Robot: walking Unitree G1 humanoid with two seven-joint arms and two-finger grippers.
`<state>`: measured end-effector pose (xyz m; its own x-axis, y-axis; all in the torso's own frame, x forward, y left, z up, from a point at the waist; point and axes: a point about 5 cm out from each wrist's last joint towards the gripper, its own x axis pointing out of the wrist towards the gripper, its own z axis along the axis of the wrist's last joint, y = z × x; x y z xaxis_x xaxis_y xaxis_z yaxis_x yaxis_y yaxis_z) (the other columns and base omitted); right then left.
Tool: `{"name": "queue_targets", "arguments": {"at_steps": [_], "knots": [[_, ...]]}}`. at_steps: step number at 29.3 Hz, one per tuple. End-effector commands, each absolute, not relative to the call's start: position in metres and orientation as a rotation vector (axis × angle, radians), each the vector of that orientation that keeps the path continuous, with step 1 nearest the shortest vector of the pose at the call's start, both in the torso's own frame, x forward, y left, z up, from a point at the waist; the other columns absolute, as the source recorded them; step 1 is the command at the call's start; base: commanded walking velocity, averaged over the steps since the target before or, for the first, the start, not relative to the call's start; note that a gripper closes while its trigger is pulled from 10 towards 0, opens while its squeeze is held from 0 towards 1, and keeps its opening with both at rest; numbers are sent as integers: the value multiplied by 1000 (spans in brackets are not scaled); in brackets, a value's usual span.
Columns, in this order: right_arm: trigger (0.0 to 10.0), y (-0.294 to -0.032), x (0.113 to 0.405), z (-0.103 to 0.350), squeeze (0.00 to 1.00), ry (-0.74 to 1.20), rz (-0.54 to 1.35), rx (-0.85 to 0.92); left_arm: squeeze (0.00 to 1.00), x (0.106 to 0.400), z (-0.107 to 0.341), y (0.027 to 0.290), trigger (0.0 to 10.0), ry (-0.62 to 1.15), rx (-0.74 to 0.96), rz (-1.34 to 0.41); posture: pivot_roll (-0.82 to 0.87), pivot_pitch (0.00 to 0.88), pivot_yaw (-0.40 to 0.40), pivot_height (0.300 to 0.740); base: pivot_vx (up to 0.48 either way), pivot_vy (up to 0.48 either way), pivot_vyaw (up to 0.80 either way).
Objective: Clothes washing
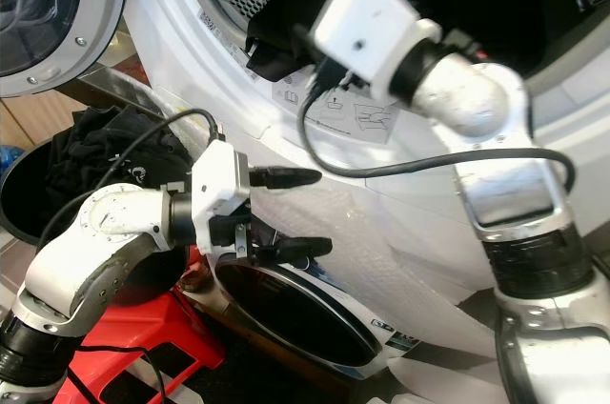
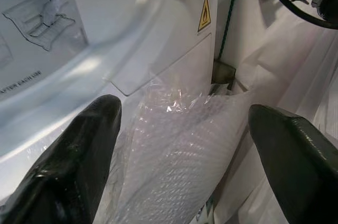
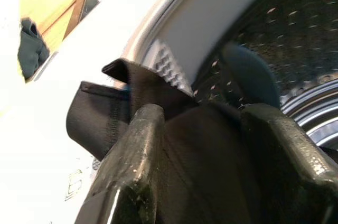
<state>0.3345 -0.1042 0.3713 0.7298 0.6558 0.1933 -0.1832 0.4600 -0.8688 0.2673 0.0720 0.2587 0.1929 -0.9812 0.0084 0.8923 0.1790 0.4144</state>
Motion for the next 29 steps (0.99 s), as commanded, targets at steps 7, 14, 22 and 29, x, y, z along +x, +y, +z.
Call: {"name": "queue_targets", "arguments": {"at_steps": [7,14,22,29], "knots": [[10000,-102,352,386,0,-537,358,-1147,0,263,255,69,10000,-295,361,-1359,76,195,-76,740,0,0,0],[10000,-116,370,401,0,-495,107,-1316,0,261,255,67,10000,-296,354,-1365,70,203,-75,740,0,0,0],[10000,-136,386,417,0,-468,-73,-1170,0,261,255,67,10000,-296,347,-1364,60,209,-79,740,0,0,0],[10000,-168,395,445,0,-494,-251,-448,0,260,258,64,10000,-309,336,-1364,60,213,-87,740,0,0,0]]}}
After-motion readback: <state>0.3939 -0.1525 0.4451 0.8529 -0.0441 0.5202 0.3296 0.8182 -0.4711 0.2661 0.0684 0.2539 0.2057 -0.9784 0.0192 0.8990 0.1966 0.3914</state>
